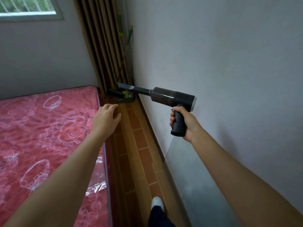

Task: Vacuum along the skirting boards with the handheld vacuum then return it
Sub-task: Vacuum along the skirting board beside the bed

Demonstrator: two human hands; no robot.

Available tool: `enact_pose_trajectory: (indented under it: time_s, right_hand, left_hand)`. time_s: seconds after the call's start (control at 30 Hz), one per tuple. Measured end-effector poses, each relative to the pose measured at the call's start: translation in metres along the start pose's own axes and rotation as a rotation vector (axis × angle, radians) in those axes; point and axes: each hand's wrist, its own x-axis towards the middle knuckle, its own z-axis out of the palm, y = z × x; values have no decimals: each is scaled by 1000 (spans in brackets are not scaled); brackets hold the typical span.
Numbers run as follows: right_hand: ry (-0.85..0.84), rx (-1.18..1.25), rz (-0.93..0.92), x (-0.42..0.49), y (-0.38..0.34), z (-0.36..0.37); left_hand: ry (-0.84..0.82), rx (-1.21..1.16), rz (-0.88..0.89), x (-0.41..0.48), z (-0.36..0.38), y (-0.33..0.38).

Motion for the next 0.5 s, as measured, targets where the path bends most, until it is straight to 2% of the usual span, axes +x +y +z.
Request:
enact_pose_trajectory:
  time_s: [0.23,0.5]
  right_hand:
    - [-17,4,28,76,-41,32]
    - [-30,-26,72,133,-55,48]
  left_hand:
    - [13,29,-13,89,13,4]
    - [19,26,-36,142,26,-6]
